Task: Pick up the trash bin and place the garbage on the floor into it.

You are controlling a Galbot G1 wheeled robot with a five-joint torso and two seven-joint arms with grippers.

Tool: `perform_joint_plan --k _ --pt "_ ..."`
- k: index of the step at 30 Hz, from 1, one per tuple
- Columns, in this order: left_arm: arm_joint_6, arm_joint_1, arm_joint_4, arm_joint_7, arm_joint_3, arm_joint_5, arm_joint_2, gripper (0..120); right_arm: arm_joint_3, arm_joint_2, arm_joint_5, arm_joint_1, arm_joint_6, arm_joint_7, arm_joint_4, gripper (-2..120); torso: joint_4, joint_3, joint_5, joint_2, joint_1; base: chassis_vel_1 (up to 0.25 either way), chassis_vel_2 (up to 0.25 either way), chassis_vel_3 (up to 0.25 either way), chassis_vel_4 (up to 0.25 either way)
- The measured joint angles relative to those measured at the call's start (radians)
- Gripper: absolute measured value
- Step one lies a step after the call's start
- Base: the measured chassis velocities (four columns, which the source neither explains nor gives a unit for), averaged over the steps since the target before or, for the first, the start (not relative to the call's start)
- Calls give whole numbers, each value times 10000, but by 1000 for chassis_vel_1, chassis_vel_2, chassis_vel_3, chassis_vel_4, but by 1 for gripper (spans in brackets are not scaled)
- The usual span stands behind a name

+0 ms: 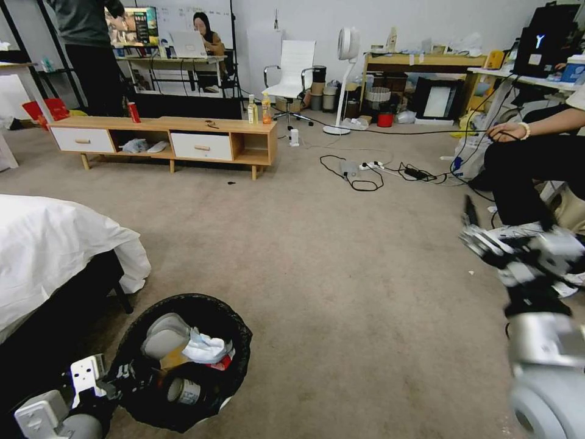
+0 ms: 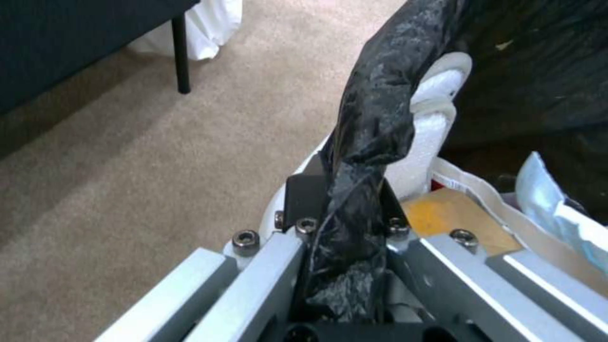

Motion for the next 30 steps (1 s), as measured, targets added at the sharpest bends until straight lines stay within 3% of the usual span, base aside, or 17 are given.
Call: perform_joint_plan --k 5,11,20,30 --pt "-63 -60 2 41 123 62 58 2 236 1070 -1153 -1357 655 133 129 100 -2 0 -1 0 -1 0 0 0 0" --pt "-77 -139 36 79 163 17 189 2 105 1498 -1694 -1621 674 442 -125 100 2 1 -1 0 0 0 0 0 0" --pt "-136 -182 126 165 182 -13 241 2 -575 1634 -1633 -1721 722 220 -698 100 0 1 0 0 -1 0 0 0 0" --pt "-139 -272 267 189 225 22 167 2 -1985 1089 -977 -1744 433 -341 -1142 100 -1 1 0 0 0 0 0 0 0"
